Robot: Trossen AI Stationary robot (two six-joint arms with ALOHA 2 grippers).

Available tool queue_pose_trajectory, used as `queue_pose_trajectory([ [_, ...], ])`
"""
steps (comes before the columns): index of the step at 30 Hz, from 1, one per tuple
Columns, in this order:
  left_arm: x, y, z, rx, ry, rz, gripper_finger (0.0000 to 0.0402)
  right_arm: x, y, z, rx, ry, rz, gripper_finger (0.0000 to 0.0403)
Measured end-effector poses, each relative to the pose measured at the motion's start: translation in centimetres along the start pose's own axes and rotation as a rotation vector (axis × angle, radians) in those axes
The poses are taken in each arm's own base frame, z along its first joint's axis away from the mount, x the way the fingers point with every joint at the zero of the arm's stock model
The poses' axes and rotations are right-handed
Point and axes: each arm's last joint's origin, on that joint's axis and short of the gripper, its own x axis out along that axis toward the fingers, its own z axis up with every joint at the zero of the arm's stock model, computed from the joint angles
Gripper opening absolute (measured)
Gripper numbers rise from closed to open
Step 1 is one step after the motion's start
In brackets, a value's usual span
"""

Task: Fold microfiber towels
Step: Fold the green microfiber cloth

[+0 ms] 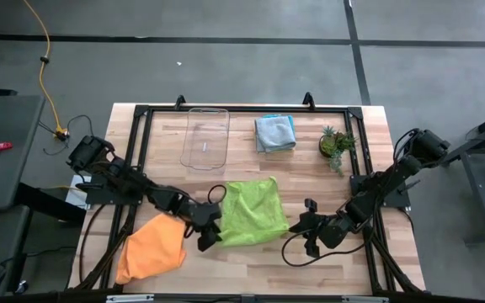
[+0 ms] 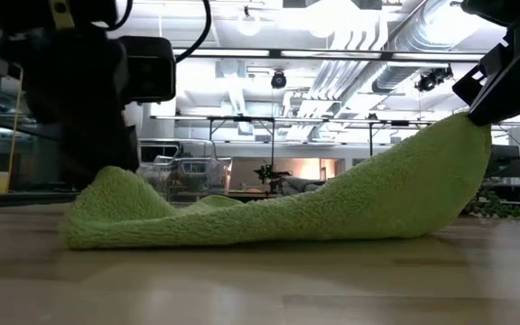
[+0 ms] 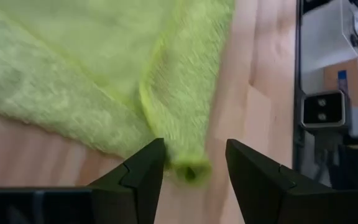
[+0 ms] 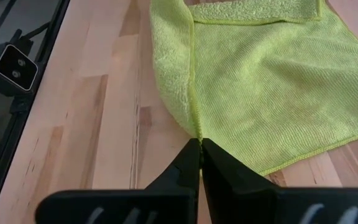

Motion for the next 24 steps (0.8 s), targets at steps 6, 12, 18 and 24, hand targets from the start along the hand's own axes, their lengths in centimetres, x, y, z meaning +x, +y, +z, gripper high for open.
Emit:
queue_pose_trajectory([
  [6, 0.0, 0.0, 0.0, 0.019, -0.005, 0.0, 0.0119, 0.0, 0.0, 0.0, 0.0, 0.0, 0.0, 0.0],
  [12, 0.0, -0.2, -0.1, 0.064, 0.014, -0.024, 0.002, 0.1, -0.2, 0.1, 0.003, 0.002, -0.004, 0.0],
  [18, -1.2, -0.3, 0.1, 0.101, 0.056, -0.032, 0.0006, -0.1, -0.6, 0.5, -0.043, -0.009, -0.03, 0.0],
  [24, -5.4, 0.3, 1.0, 0.145, -0.012, 0.159, 0.0002, -2.4, -1.5, 3.7, -0.092, 0.051, -0.217, 0.0],
])
